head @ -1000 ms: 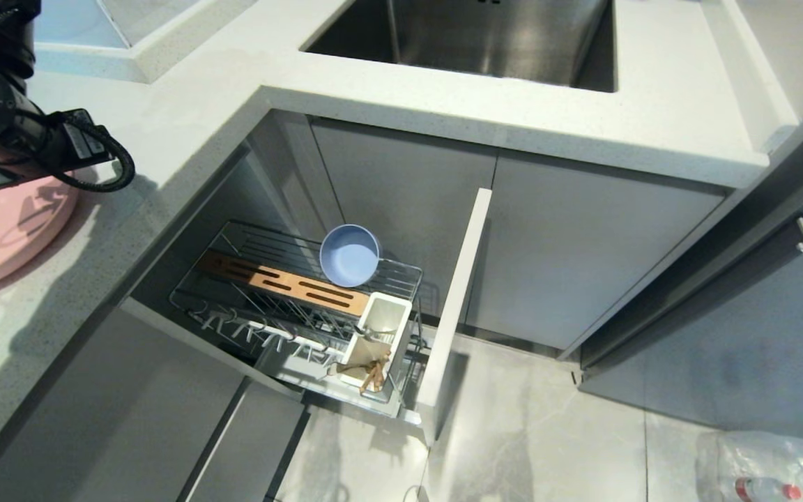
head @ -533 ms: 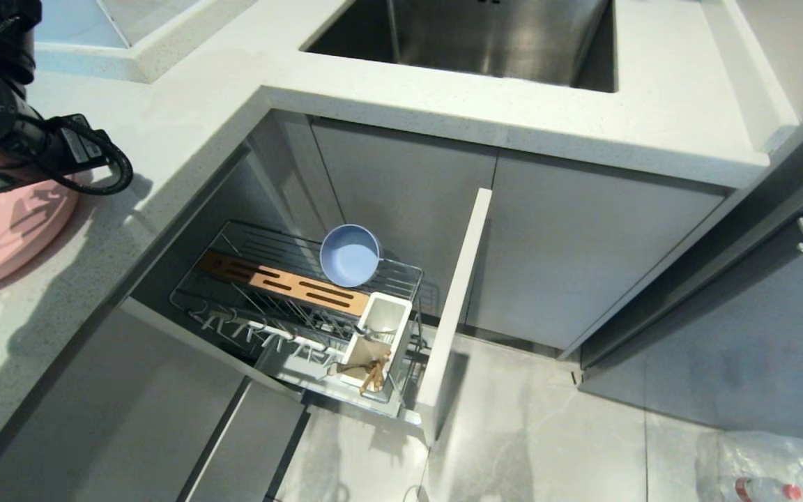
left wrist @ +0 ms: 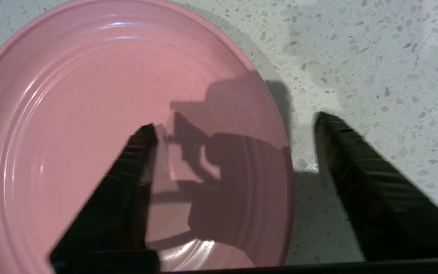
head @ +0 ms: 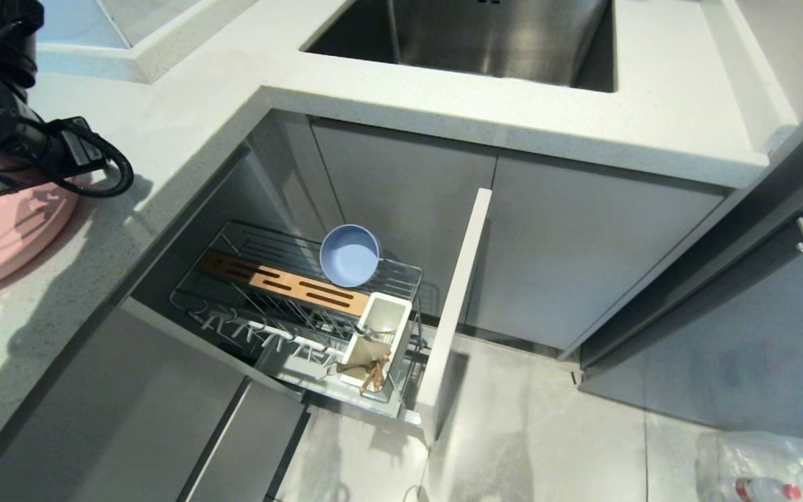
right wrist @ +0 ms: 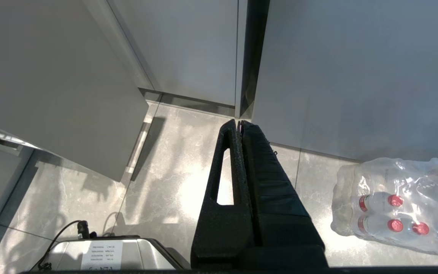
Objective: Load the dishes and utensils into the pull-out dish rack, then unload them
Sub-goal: Pick up the plate and place it in the cupboard
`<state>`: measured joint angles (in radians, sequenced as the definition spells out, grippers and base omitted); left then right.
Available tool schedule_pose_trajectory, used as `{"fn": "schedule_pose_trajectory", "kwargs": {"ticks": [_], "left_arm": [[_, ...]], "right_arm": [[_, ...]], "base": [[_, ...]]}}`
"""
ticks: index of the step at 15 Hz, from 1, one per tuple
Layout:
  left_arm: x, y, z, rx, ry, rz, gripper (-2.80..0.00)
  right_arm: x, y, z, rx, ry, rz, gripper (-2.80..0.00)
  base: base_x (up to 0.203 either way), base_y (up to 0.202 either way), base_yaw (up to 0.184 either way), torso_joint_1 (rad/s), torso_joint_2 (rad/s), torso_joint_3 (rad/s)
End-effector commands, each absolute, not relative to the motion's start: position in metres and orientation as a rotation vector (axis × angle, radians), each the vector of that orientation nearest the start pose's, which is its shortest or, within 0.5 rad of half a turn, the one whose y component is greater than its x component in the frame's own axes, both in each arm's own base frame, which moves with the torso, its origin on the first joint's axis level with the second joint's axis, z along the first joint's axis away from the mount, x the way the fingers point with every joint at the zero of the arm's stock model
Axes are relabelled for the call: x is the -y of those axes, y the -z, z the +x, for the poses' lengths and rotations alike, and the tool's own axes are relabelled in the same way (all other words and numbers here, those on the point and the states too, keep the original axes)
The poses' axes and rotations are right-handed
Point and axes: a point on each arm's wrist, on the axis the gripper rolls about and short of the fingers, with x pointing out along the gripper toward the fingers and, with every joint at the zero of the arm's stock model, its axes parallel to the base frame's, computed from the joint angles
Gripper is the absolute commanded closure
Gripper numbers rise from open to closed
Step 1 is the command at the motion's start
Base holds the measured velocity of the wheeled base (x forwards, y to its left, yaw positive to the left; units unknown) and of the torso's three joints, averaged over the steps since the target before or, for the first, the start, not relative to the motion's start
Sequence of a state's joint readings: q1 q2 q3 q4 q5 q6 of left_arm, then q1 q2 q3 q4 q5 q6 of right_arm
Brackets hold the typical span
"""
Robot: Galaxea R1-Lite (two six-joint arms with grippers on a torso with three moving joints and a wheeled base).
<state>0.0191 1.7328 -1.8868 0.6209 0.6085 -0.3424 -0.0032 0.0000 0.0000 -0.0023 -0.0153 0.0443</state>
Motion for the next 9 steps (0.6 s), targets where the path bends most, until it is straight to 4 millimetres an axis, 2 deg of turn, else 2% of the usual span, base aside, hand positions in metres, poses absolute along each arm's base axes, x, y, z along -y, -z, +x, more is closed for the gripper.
{"fn": "schedule_pose_trajectory", "kwargs": {"ticks": [1, 9], "left_arm": [[-0.0205, -0.3524, 0.2965, -0.348, -0.694, -0.188, 0.00], [-0.0218, -0.3550, 0.2928, -0.339, -0.697, -0.193, 0.00]], "right_arm": [[0.0003, -0.0757, -0.0228, 0.002, 0.018, 0.044, 0.00], [0.0003, -0.0758, -0.0228, 0.004, 0.020, 0.045, 0.00]], "base": [[0.000, 0.000, 0.000, 0.000, 0.00, 0.000], [0.000, 0.000, 0.000, 0.000, 0.00, 0.000]]}}
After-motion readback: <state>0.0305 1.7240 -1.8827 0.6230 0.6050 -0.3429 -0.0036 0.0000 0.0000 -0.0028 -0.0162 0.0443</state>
